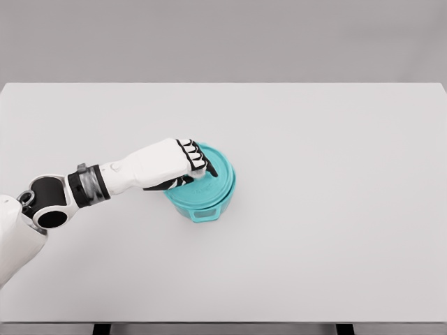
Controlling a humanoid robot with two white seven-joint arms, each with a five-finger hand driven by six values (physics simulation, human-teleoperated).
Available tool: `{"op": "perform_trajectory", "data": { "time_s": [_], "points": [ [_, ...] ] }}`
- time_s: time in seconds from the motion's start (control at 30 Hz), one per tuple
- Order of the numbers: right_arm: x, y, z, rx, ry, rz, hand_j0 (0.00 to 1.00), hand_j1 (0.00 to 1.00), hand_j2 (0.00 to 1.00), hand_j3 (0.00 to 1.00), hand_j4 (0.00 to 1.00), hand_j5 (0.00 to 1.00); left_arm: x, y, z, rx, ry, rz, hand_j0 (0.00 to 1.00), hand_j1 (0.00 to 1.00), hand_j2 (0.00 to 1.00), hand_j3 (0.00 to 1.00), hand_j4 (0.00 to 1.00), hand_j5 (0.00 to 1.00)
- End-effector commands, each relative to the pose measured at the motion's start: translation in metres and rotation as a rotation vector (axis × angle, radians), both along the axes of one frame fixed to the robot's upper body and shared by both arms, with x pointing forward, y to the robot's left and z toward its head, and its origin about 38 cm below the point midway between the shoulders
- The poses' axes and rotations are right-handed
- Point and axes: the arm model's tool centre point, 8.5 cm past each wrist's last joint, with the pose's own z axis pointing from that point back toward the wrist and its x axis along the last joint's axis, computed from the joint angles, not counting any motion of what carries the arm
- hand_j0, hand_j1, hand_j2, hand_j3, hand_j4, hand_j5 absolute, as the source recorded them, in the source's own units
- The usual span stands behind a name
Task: Cover the pot with left arm
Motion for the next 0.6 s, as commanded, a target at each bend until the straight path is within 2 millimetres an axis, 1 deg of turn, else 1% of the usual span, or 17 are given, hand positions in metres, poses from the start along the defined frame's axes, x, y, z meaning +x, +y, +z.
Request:
{"op": "perform_trajectory", "data": {
  "time_s": [0.0, 0.33, 0.57],
  "points": [
    [0.0002, 0.0, 0.0, 0.0, -0.001, 0.0, 1.0, 1.0, 1.0, 1.0, 1.0, 1.0, 0.0001, 0.0, 0.0007, -0.007, 0.003, 0.001, 0.69, 0.69, 0.69, 0.69, 0.69, 0.69],
    [-0.0003, 0.0002, 0.0, 0.001, 0.001, 0.0, 1.0, 1.0, 1.0, 1.0, 1.0, 1.0, 0.0003, 0.0013, 0.0016, -0.009, 0.001, 0.004, 0.69, 0.69, 0.69, 0.69, 0.69, 0.69],
    [0.0002, 0.0, 0.0, 0.0, -0.001, 0.0, 1.0, 1.0, 1.0, 1.0, 1.0, 1.0, 0.0014, 0.0034, 0.0066, -0.011, -0.009, 0.006, 0.69, 0.69, 0.69, 0.69, 0.69, 0.69]
  ]
}}
